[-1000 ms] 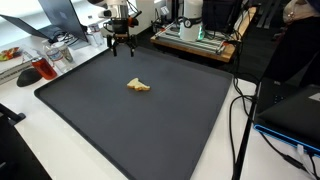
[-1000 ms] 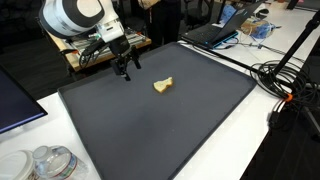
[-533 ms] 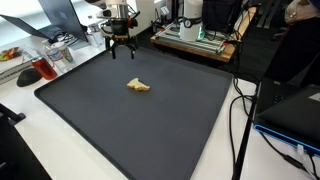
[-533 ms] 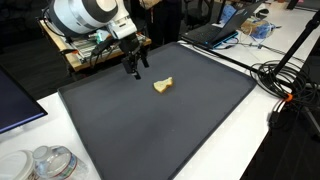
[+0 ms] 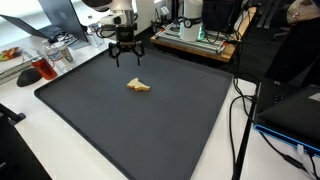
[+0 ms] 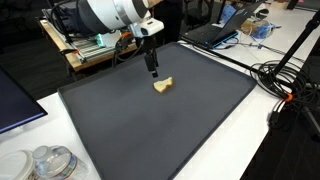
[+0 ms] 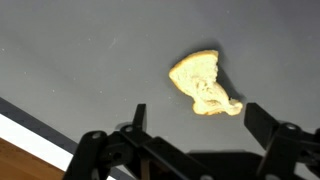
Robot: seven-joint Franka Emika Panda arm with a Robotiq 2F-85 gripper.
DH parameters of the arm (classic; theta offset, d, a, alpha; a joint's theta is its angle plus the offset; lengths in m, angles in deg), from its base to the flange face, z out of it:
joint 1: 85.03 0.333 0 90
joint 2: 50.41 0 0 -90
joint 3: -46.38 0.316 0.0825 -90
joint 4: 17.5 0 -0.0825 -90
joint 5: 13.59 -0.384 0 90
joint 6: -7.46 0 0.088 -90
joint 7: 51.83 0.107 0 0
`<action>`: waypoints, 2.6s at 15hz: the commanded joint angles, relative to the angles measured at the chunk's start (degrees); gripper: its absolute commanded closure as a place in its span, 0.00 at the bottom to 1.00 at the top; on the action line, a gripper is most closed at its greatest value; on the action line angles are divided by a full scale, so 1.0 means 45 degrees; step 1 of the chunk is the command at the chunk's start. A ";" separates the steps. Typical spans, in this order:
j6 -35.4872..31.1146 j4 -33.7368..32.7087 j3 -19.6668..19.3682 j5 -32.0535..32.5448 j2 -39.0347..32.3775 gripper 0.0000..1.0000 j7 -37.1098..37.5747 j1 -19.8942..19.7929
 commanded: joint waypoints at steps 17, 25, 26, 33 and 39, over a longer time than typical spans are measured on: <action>-0.1416 -0.3583 -0.3859 -0.0004 -0.4538 0.00 -0.0825 0.5403; -0.2702 -0.4956 -0.4185 -0.0005 -0.5754 0.56 -0.0664 0.5350; -0.2940 -0.5107 -0.4228 -0.0005 -0.5816 0.64 -0.0630 0.5355; -0.3866 -0.5654 -0.4893 -0.0005 -0.6075 0.94 0.0304 0.5669; -0.4292 -0.5571 -0.5607 -0.0006 -0.6083 0.91 0.1000 0.6259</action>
